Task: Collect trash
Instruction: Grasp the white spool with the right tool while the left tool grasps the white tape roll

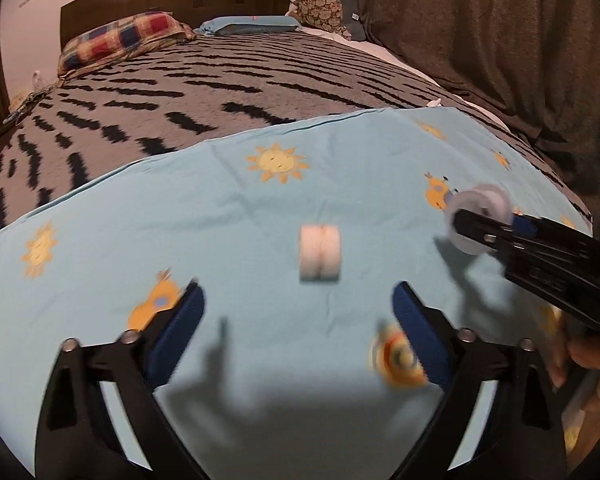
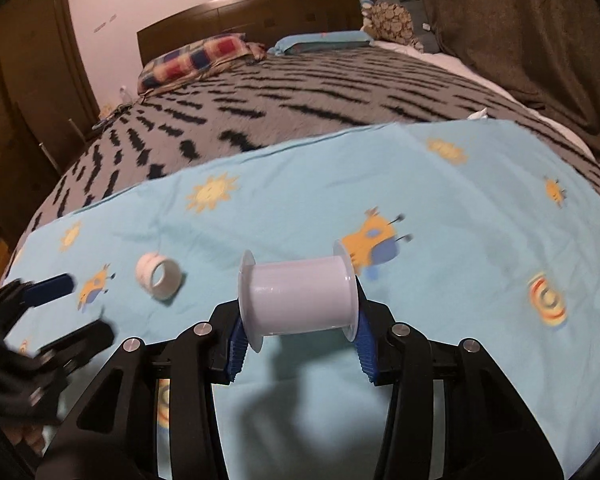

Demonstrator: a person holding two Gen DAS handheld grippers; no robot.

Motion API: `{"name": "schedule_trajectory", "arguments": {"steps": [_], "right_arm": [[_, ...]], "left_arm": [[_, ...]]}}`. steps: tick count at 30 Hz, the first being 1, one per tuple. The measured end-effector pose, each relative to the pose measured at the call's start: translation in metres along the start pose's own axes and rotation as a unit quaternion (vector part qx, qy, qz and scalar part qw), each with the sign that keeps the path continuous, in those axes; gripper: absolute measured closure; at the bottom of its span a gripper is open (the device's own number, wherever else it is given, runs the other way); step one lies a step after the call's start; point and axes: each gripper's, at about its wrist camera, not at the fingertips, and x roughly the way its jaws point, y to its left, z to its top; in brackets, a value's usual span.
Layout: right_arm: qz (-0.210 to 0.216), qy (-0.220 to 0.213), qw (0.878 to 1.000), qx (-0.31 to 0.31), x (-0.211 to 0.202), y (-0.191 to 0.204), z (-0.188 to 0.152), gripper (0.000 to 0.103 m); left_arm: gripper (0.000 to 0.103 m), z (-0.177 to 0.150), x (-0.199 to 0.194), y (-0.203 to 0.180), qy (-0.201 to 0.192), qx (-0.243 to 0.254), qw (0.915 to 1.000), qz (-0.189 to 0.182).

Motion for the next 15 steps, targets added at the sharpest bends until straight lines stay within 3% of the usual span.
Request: {"name": "schedule_trajectory", "arguments": {"steps": [6, 12, 15], "right_arm": [[0.013, -0.006, 1.000, 0.009, 0.000, -0.017, 0.001, 0.057], [0.022, -0.007, 1.000, -0.006, -0.006, -0.014, -0.005, 0.058], [0.023, -0.011, 1.000, -0.017, -0.019, -0.011, -0.011, 0.058]], "left_arm": [[0.041, 0.014, 0.040, -0.012, 0.024, 0.004, 0.9995, -0.017], [0.080, 0.015, 0.051, -0.013, 0.030, -0.004, 0.9992, -0.027], [0.080, 0.011, 0.039, -0.014, 0.032, -0.007, 0.9988, -0.037]]}}
